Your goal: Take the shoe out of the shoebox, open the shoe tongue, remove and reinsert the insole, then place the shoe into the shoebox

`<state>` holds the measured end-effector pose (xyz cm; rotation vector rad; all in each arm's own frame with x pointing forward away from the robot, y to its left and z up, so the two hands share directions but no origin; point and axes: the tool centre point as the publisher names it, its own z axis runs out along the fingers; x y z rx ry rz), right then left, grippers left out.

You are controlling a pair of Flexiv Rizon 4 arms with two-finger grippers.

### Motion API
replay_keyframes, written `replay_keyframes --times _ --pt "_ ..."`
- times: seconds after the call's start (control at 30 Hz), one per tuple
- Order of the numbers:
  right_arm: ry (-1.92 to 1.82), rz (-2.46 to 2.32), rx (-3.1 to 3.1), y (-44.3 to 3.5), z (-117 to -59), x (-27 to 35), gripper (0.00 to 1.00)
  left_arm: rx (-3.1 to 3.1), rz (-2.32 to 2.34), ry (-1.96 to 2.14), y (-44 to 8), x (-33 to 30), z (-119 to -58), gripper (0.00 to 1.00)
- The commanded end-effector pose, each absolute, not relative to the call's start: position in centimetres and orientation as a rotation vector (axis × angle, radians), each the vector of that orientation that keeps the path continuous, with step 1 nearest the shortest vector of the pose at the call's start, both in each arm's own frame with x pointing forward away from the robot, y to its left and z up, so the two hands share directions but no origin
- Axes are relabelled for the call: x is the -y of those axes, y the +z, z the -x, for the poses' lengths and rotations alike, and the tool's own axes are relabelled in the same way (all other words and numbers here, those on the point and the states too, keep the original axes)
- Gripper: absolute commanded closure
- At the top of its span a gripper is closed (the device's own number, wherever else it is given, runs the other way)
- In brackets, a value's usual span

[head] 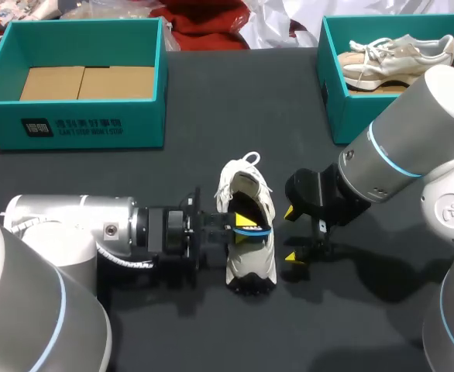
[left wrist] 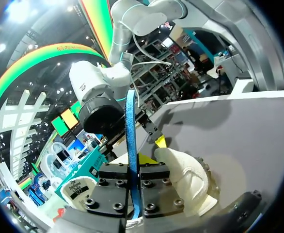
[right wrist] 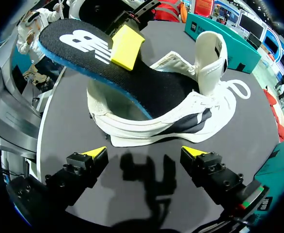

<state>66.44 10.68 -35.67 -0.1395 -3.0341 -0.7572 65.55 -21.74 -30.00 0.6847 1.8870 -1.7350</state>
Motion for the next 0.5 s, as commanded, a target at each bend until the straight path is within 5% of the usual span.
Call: replay_keyframes --times 0.03,0.43,0.5 --pt "-0.757 0.141 3.037 -35.7 -66.3 -10.7 0.00 -1.879 -0.686 -1.728 -31.1 21.8 -66.3 1.00" --pt "-0.757 0.141 3.037 -35.7 -66.3 -10.7 0.00 -1.878 -0.686 -1.724 -30.9 21.8 -66.3 0.98" --pt "-0.757 0.141 3.037 -35.7 -66.3 -10.7 0.00 -1.871 -0.691 -1.730 -30.5 21.7 -65.9 0.77"
